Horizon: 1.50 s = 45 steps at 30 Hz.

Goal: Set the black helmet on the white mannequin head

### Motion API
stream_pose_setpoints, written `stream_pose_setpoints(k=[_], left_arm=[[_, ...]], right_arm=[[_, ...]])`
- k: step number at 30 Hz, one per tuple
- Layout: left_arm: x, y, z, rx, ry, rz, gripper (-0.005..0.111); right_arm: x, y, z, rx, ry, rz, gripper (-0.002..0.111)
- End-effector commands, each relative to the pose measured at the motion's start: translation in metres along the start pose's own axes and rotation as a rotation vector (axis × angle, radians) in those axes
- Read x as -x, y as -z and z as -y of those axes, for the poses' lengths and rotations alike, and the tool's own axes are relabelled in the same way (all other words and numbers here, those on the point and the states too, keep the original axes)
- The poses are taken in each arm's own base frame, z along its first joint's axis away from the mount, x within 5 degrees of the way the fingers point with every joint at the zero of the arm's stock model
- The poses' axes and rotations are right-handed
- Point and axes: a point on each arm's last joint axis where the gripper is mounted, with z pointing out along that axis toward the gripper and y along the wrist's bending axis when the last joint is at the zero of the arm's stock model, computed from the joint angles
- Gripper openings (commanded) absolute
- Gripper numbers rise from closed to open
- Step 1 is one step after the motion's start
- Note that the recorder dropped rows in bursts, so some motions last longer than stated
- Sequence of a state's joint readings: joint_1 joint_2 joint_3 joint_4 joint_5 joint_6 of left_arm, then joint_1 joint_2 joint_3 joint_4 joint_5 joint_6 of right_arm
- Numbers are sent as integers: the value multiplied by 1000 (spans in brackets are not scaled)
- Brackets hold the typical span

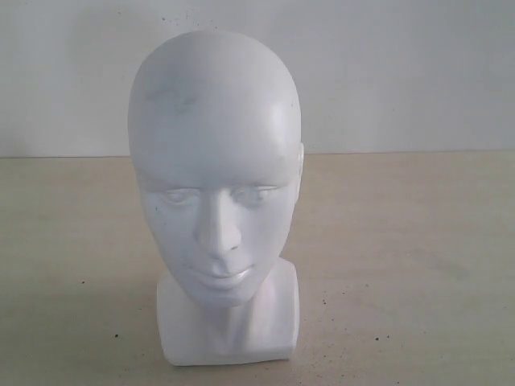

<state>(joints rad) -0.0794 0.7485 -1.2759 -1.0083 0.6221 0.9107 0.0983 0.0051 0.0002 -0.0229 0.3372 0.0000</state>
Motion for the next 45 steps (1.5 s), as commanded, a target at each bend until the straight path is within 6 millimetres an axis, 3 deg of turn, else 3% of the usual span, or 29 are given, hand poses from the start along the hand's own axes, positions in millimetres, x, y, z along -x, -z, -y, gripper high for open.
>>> stream_pose_setpoints(k=[1,30,45], left_arm=[[16,7,-2,66,-45,101,5],[27,11,-17,245,-104,216,5],[33,30,-30,444,94,287,5]], right_arm=[[1,0,1,-9,5,13,0],[1,0,1,-9,5,13,0],[1,0,1,-9,5,13,0]])
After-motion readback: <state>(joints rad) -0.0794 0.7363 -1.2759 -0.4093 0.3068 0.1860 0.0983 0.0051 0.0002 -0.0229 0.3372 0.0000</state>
